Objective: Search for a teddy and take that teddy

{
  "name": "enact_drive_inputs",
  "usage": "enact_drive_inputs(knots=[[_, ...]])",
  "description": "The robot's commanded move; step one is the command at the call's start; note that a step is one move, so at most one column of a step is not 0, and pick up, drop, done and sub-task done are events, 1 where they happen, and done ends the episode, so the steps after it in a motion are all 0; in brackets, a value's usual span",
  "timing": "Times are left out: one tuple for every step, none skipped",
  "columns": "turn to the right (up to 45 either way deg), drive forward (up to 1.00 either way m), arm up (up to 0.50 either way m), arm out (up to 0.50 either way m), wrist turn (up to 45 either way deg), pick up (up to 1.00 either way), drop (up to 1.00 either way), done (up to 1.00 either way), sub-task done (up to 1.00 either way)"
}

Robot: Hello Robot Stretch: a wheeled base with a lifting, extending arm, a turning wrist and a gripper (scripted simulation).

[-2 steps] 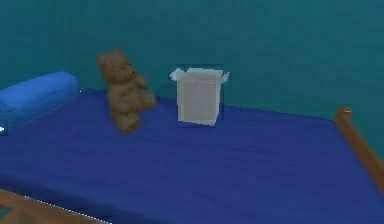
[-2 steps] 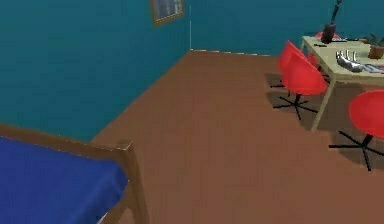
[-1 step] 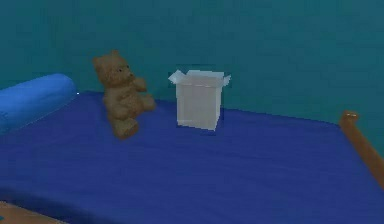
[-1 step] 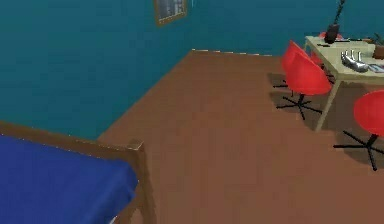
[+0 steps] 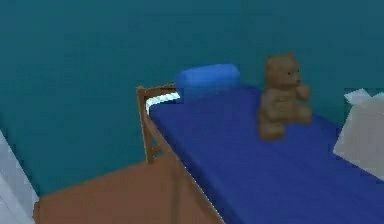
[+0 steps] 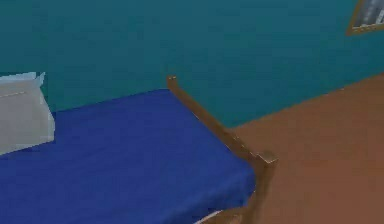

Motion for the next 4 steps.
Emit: enact_drive_inputs(knots=[[-45.0, 0.00, 0.00, 0.00, 0.0, 0.00, 0.00, 0.00, 0.00], [-18.0, 0.00, 0.00, 0.00, 0.0, 0.00, 0.00, 0.00, 0.00], [45.0, 0.00, 0.00, 0.00, 0.0, 0.00, 0.00, 0.00, 0.00], [3.0, 0.00, 0.00, 0.00, 0.0, 0.00, 0.00, 0.00, 0.00]])
